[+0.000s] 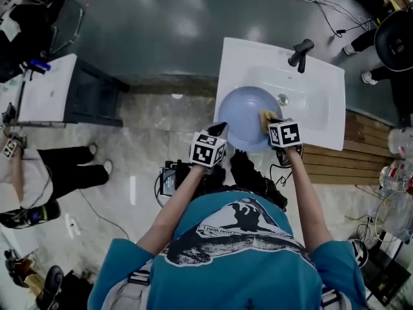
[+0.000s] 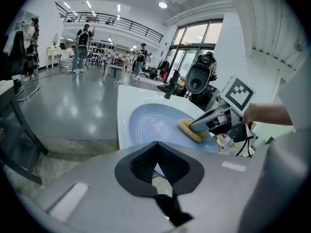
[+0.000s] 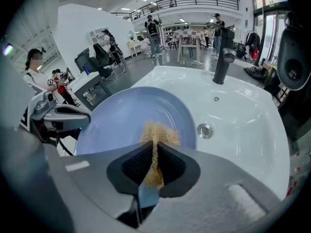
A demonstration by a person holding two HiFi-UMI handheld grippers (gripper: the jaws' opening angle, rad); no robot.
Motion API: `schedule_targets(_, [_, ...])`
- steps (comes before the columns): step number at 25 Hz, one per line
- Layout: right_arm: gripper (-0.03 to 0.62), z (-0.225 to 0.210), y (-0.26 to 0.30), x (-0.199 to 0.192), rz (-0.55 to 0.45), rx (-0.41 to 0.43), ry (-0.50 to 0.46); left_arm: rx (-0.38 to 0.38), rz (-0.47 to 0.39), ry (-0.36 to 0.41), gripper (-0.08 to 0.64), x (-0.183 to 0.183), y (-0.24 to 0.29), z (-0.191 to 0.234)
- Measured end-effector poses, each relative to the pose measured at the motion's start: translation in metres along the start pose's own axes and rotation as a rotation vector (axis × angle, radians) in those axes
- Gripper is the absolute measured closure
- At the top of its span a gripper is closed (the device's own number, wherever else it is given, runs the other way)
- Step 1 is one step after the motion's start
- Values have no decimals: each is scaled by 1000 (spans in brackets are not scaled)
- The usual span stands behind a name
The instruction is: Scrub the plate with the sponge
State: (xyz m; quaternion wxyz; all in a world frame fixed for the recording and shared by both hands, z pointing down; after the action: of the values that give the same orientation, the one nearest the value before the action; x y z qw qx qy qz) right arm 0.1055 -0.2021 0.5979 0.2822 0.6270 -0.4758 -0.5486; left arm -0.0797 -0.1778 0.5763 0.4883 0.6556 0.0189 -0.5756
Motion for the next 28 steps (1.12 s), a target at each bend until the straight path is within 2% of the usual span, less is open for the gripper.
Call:
schedule_targets(4, [560, 14, -2, -14, -5, 8, -11, -16, -1, 20, 549, 0, 4, -4])
schedule_targets(10, [558, 32, -4, -26, 3, -52, -109, -32, 10, 36, 549, 3, 12, -12])
schedule_targets(13, [558, 44, -4, -32, 19, -48, -145, -32, 15, 42, 549, 3, 14, -14])
schedule_targets(17, [558, 63, -2, -39, 42, 5, -153, -28, 8, 35, 549, 5, 14, -13])
schedule_targets(23, [558, 97, 5, -48, 84, 162, -74, -26, -5, 31, 549, 5, 15, -11])
schedule_targets(28, [558, 110, 8, -46, 105, 191, -73, -25, -15, 22, 549, 8, 16, -10])
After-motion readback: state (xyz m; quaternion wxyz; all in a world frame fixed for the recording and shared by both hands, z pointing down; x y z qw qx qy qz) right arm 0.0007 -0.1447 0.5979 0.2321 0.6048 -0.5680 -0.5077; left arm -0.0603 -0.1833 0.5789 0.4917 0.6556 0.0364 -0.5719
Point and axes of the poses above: the fingertips, and each gripper's own axes: y forward along the fingers, z to its left, x out of its top, the point moved 3 cm from there along -y, backward along the fingers, and after that the axes turned 13 degrees about y, right-handed, at the moved point
